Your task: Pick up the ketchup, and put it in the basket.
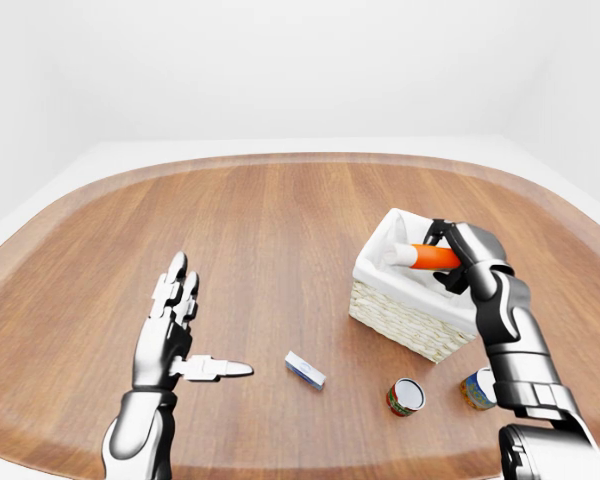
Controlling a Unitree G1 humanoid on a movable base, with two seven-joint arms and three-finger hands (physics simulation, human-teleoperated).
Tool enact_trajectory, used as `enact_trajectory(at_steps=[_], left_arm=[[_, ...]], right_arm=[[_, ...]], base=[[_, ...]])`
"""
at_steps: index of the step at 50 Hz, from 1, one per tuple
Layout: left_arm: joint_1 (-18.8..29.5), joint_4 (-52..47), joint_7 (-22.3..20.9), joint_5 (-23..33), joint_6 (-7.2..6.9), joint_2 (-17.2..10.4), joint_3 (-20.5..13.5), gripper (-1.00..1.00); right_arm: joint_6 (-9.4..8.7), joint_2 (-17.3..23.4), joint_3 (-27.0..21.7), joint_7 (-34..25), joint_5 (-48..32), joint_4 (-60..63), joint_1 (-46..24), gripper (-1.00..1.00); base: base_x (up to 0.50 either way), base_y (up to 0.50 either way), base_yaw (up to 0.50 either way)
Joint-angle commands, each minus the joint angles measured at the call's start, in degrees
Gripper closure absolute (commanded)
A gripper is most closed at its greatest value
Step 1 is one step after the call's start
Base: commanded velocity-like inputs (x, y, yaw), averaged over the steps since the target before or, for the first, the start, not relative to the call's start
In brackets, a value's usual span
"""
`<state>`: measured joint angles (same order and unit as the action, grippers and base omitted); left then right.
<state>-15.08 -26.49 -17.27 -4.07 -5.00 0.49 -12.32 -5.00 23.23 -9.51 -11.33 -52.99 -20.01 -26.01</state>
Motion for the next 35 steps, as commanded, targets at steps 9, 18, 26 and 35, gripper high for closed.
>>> enact_trajectory(at_steps=[9, 18, 26, 35], left_arm=[[-0.2, -0.6, -0.3, -0.1, 0.0, 0.1, -0.1, -1.0], [-0.6, -0.7, -0.6, 0.1, 0.0, 0.2, -0.1, -1.0], [-0.8, -0.5, -0.8, 0.4, 0.08, 0.3, 0.2, -1.0], [-1.1, -0.3, -0.9, 0.6, 0.57, 0.3, 0.4, -1.0]], right_arm=[[0.0, 0.4, 0.7, 3.2, 0.5, -5.2, -2.2, 1.0], [0.0, 0.5, 0.8, 4.0, 0.9, -6.1, -1.9, 1.0], [0.0, 0.3, 0.6, 4.1, 1.5, -4.0, -1.3, -1.0], [0.0, -0.3, 0.4, 3.7, 0.9, -1.3, 0.1, -1.0]], base=[[0.0, 0.0, 0.0], [0.0, 0.0, 0.0], [0.0, 0.0, 0.0], [0.0, 0.0, 0.0]])
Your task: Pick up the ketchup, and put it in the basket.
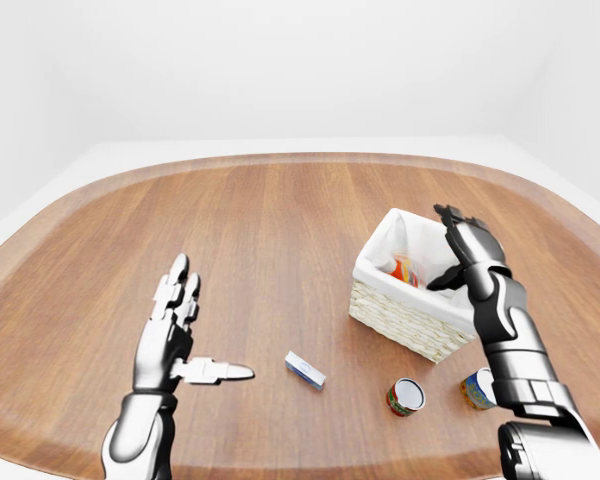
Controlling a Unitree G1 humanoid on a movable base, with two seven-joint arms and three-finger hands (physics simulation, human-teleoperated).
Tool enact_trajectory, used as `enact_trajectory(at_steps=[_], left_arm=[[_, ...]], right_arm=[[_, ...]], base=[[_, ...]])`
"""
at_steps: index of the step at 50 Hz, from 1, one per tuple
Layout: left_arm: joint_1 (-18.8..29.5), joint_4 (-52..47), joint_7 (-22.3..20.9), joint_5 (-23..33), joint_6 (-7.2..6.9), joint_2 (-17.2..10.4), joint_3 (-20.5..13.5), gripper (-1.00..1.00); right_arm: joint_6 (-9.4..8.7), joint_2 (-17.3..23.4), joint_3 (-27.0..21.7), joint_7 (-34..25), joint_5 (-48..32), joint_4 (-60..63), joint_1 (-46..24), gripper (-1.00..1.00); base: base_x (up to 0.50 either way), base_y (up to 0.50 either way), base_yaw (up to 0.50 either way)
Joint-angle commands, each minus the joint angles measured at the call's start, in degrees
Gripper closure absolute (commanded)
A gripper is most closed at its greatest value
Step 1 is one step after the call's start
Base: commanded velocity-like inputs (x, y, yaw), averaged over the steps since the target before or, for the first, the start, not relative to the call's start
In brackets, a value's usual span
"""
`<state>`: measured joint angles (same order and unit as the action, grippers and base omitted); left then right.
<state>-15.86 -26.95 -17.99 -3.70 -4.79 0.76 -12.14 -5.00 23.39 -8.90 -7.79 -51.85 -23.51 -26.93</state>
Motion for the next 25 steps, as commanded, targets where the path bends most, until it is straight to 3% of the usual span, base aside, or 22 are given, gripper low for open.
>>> enact_trajectory(at_steps=[1, 16, 25], left_arm=[[-0.3, 0.1, -0.2, 0.3, 0.36, 0.1, 0.3, -1.0], [-0.5, 0.6, -0.2, 0.4, 1.09, 0.1, 0.5, -1.0], [-0.7, 0.6, -0.2, 0.5, 1.19, 0.1, 0.8, -1.0]], right_arm=[[0.0, -0.5, -0.2, 0.2, -0.2, 2.2, 1.1, -1.0], [0.0, -1.6, -0.7, -3.6, -1.5, 10.0, 3.1, -1.0], [0.0, -2.0, -0.6, -3.0, -1.8, 9.1, 3.1, -1.0]], base=[[0.0, 0.0, 0.0], [0.0, 0.0, 0.0], [0.0, 0.0, 0.0]])
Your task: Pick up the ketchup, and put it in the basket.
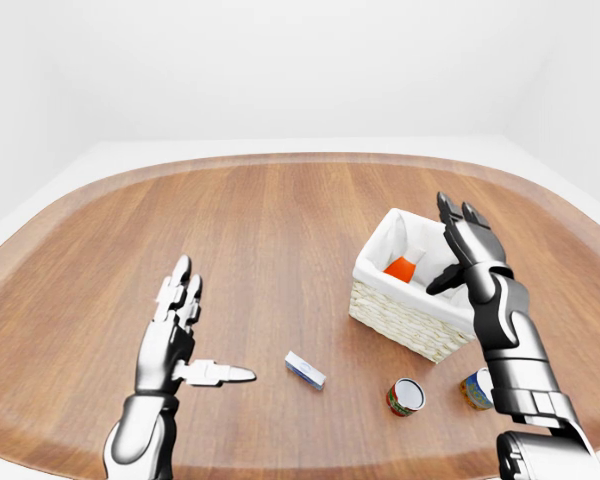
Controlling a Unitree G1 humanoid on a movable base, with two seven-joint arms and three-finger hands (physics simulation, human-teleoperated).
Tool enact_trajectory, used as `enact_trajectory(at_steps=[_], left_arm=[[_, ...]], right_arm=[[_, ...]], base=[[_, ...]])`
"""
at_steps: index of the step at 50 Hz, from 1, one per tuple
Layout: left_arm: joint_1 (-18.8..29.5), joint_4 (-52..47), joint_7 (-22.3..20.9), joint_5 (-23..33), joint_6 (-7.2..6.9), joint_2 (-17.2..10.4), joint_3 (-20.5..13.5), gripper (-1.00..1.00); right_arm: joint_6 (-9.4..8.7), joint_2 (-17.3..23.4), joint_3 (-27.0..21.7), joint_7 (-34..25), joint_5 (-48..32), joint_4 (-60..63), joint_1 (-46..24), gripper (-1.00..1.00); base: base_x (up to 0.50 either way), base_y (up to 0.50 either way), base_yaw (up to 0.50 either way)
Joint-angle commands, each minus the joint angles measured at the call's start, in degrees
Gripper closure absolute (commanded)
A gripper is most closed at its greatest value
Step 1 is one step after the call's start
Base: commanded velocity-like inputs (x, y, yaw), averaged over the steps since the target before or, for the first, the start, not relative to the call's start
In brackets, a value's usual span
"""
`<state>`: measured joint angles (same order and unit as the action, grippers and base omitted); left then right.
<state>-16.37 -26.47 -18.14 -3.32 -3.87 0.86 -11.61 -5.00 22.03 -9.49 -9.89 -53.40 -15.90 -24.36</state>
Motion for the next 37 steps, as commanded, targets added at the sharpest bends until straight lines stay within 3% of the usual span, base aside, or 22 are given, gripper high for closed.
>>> enact_trajectory(at_steps=[1, 12, 17, 37], left_arm=[[-0.2, -0.1, 0.0, 0.1, 0.01, 0.0, 0.2, -1.0], [-0.4, -0.7, -0.2, 0.0, -0.25, 0.1, 0.1, -1.0], [-0.6, -1.4, -0.3, -0.1, -0.5, 0.2, 0.0, -1.0], [-0.5, -0.5, -0.3, 0.1, 0.28, 0.2, 0.2, -1.0]], right_arm=[[0.0, -0.6, 0.0, -1.1, -0.3, 1.7, 0.4, -1.0], [0.0, -0.4, -1.1, -3.9, -0.3, 7.0, 1.2, -1.0], [0.0, 0.1, -2.9, -7.6, -1.4, 16.3, 3.1, -1.0], [0.0, 2.4, -11.5, -29.6, -4.0, 55.2, 3.9, -1.0]], base=[[0.0, 0.0, 0.0], [0.0, 0.0, 0.0], [0.0, 0.0, 0.0], [0.0, 0.0, 0.0]])
